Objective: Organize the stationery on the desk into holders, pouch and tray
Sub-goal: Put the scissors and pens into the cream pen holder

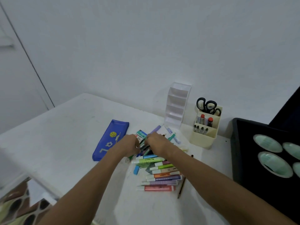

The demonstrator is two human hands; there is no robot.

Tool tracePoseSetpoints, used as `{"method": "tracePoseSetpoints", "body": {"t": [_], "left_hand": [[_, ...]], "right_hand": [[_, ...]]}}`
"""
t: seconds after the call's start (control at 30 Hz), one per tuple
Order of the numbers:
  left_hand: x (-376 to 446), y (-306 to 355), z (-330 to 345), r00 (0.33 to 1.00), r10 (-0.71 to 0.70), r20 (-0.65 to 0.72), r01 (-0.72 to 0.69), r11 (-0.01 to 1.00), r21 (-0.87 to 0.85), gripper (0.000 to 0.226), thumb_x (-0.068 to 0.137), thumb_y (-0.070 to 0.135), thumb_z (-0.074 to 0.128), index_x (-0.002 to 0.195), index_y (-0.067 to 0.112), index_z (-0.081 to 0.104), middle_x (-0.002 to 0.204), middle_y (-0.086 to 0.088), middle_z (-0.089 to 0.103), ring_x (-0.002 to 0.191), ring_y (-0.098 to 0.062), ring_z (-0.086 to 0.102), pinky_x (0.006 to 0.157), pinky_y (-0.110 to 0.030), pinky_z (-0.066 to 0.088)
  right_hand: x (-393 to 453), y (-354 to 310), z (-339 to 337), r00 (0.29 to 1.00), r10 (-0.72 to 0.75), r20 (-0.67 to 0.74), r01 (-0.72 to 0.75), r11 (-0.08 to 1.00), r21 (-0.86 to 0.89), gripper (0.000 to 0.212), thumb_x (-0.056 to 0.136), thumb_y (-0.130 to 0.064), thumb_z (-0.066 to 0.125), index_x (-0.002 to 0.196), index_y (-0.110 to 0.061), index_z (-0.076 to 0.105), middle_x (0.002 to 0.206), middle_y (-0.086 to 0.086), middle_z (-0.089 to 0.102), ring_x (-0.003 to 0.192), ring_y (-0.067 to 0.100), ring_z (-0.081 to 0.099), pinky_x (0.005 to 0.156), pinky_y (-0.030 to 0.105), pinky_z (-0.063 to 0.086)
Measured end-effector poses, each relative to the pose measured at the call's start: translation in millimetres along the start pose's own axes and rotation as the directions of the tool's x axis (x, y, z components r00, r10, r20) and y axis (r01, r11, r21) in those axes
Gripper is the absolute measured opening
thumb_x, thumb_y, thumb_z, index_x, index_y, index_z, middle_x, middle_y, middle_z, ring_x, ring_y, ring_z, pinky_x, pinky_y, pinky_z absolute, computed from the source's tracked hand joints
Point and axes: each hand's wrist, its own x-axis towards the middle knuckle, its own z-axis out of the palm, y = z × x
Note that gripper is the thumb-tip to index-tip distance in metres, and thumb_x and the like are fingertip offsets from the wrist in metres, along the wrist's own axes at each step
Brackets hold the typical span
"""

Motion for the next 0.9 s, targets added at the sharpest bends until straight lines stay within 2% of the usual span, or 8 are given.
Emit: {"method": "tracePoseSetpoints", "body": {"t": [0.1,0.17,0.27,0.37,0.53,0.67,0.8,0.9], "left_hand": [[3,4,-4,1.000,-0.019,-0.006,0.020,0.999,0.048,0.021,0.077,0.015,0.057,0.059,0.006,0.061,0.057,-0.007,0.055,0.055,-0.023,0.052,0.051,-0.031,0.040],[4,10,-14,0.999,-0.016,-0.052,0.016,1.000,-0.001,0.028,0.077,0.011,0.054,0.050,0.008,0.046,0.048,-0.006,0.043,0.046,-0.019,0.039,0.046,-0.028,0.031],[6,24,-40,0.985,-0.008,-0.173,-0.011,0.994,-0.110,0.022,0.081,0.018,0.059,0.063,0.009,0.068,0.063,-0.010,0.065,0.059,-0.025,0.061,0.054,-0.031,0.045],[3,53,-75,0.936,0.048,-0.348,-0.113,0.979,-0.168,0.020,0.081,0.023,0.060,0.078,0.012,0.076,0.078,-0.005,0.073,0.073,-0.020,0.065,0.065,-0.027,0.048],[-8,119,-124,0.808,0.188,-0.558,-0.353,0.913,-0.203,0.020,0.085,0.025,0.059,0.091,0.014,0.076,0.084,0.001,0.073,0.071,-0.010,0.061,0.060,-0.011,0.039],[-6,174,-139,0.734,0.334,-0.592,-0.513,0.843,-0.160,0.020,0.086,0.024,0.058,0.091,0.016,0.076,0.084,0.002,0.074,0.078,-0.013,0.066,0.073,-0.019,0.047],[3,211,-131,0.716,0.427,-0.552,-0.572,0.813,-0.112,0.022,0.088,0.023,0.057,0.095,0.013,0.075,0.088,-0.001,0.074,0.082,-0.014,0.065,0.074,-0.022,0.047],[14,226,-115,0.758,0.458,-0.465,-0.568,0.814,-0.122,0.021,0.088,0.021,0.057,0.090,0.011,0.075,0.080,-0.004,0.073,0.072,-0.018,0.066,0.069,-0.027,0.052]], "right_hand": [[-2,5,1,0.995,-0.064,-0.073,0.062,0.998,-0.032,0.030,0.084,0.004,0.057,0.110,-0.008,0.066,0.108,0.013,0.059,0.102,0.031,0.052,0.078,0.040,0.046],[-5,11,-5,0.987,-0.068,-0.145,0.074,0.997,0.037,0.024,0.087,0.001,0.054,0.106,-0.007,0.066,0.105,0.013,0.061,0.099,0.031,0.053,0.080,0.041,0.047],[-18,21,-28,0.940,0.100,-0.327,0.018,0.940,0.341,0.020,0.094,-0.012,0.050,0.100,-0.008,0.068,0.096,0.012,0.068,0.089,0.029,0.059,0.078,0.035,0.045],[-41,34,-64,0.814,0.338,-0.472,0.007,0.807,0.590,0.020,0.091,-0.011,0.060,0.106,-0.002,0.069,0.096,0.010,0.072,0.078,0.024,0.065,0.075,0.024,0.047],[-89,61,-132,0.617,0.504,-0.604,0.036,0.748,0.662,0.018,0.088,-0.014,0.064,0.104,-0.009,0.071,0.088,-0.006,0.070,0.070,-0.003,0.060,0.067,0.005,0.044],[-135,88,-164,0.461,0.615,-0.640,0.006,0.719,0.695,0.014,0.087,-0.015,0.063,0.098,-0.016,0.072,0.083,-0.018,0.067,0.071,-0.005,0.061,0.063,0.008,0.047],[-166,109,-157,0.468,0.641,-0.609,-0.112,0.726,0.678,0.012,0.085,-0.009,0.064,0.093,-0.010,0.073,0.080,-0.006,0.068,0.069,-0.009,0.062,0.062,0.006,0.047],[-176,121,-135,0.473,0.704,-0.530,-0.213,0.675,0.706,0.013,0.083,-0.008,0.067,0.094,-0.005,0.073,0.077,-0.003,0.068,0.069,0.001,0.064,0.075,0.019,0.055]]}}
